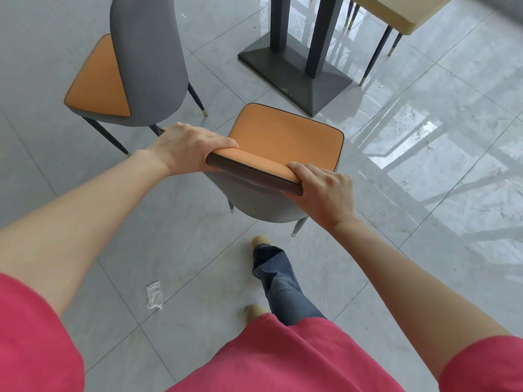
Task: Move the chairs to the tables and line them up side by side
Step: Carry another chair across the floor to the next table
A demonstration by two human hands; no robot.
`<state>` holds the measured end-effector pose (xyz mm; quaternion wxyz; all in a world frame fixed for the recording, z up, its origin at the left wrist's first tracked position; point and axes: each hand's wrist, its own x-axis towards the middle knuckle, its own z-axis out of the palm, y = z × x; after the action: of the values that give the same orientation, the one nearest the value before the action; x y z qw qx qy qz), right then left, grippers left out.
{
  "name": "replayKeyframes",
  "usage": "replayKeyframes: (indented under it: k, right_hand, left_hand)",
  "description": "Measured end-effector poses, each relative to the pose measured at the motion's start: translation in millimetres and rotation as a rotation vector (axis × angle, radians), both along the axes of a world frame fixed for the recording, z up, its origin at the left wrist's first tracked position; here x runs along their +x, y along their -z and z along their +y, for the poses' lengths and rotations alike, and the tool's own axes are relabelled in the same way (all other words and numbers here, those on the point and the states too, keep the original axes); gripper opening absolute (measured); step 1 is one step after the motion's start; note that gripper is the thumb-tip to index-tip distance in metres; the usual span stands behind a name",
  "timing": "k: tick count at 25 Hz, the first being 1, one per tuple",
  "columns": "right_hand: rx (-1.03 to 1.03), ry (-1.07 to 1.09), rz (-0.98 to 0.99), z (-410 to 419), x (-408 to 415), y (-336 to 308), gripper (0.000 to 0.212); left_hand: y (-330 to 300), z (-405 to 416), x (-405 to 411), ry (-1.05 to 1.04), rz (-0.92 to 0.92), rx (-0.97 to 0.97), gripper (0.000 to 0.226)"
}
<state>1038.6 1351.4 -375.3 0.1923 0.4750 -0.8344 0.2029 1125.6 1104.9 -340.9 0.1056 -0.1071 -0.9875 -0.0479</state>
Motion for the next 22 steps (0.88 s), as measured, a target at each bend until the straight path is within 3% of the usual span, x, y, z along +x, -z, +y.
replayKeyframes:
  k: [9,13,15,19,22]
  right_hand:
    - [-0.009,0.001,-0.032,-14,32,8,0.016]
    - [0.050,-0.088,-0.040,-16,70,25,0.025]
    - [0.046,-0.115,-0.048,-15,66,27,0.029]
    - [0.039,-0.185,0.004,1,39,28,0.018]
    - [0.082,-0.190,0.038,13,15,28,0.029]
  left_hand:
    - [10,-15,23,0.009,0.006,-0.009,0.037]
    - [27,-10,67,-0.057,-0.101,0.041,0.045]
    - [30,-6,70,-0.107,-0.085,0.041,0.045]
    - [36,12,58,-0.118,-0.047,0.037,0.040]
    - [42,26,43,-0.176,-0.047,0.080,0.036]
